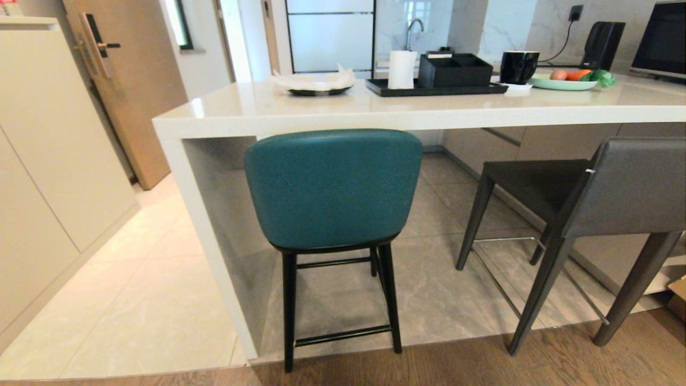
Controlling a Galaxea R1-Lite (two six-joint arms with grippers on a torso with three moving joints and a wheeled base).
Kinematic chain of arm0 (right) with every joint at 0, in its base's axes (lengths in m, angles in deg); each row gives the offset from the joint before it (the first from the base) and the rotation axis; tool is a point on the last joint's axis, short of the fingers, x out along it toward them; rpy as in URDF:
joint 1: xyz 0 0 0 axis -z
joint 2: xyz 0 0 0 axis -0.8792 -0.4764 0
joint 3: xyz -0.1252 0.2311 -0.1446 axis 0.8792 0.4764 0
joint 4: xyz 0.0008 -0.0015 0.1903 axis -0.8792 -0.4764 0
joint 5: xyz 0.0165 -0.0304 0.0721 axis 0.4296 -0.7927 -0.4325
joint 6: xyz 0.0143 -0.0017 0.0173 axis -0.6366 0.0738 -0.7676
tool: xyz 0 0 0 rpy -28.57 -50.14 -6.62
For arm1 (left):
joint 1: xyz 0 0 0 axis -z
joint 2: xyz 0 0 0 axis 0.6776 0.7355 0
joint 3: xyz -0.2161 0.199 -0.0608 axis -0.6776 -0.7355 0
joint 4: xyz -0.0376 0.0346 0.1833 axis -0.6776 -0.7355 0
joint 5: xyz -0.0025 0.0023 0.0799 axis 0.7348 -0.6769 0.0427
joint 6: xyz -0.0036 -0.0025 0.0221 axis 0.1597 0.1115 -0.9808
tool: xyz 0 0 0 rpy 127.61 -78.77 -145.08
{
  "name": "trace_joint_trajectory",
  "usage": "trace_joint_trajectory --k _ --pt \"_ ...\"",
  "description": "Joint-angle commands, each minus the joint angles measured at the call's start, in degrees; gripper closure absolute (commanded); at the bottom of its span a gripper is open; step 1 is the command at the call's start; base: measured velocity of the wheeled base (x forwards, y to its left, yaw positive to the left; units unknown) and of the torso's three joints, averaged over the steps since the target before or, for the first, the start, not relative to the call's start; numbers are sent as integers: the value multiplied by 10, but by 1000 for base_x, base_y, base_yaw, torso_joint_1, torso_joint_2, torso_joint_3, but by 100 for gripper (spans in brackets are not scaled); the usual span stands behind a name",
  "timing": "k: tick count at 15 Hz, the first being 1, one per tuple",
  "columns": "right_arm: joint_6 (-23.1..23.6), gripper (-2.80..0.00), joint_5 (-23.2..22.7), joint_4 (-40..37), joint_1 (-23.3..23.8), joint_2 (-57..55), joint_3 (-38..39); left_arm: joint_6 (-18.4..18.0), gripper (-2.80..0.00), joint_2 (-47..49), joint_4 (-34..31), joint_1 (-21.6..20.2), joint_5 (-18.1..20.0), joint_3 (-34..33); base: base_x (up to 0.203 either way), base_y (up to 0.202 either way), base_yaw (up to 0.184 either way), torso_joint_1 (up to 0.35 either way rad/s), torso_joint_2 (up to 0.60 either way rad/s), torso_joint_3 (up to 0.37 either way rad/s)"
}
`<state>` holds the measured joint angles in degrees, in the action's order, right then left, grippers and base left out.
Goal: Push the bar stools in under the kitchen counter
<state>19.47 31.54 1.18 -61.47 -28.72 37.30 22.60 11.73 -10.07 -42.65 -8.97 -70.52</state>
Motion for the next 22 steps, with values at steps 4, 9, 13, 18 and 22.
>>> trace_joint_trajectory --k 4,9,13,18,22 --pt "0 0 0 0 0 -1 1 1 0 2 0 0 -3 0 0 0 0 0 0 0" --pt "0 0 0 0 0 -1 1 1 0 2 0 0 -3 0 0 0 0 0 0 0" --pt "0 0 0 0 0 -1 1 1 0 2 0 0 -3 0 1 -162 0 3 1 1" --pt "0 0 0 0 0 -1 1 1 0 2 0 0 -3 0 0 -193 0 2 4 4" --pt "0 0 0 0 0 -1 1 1 0 2 0 0 -3 0 0 -196 1 -1 3 3"
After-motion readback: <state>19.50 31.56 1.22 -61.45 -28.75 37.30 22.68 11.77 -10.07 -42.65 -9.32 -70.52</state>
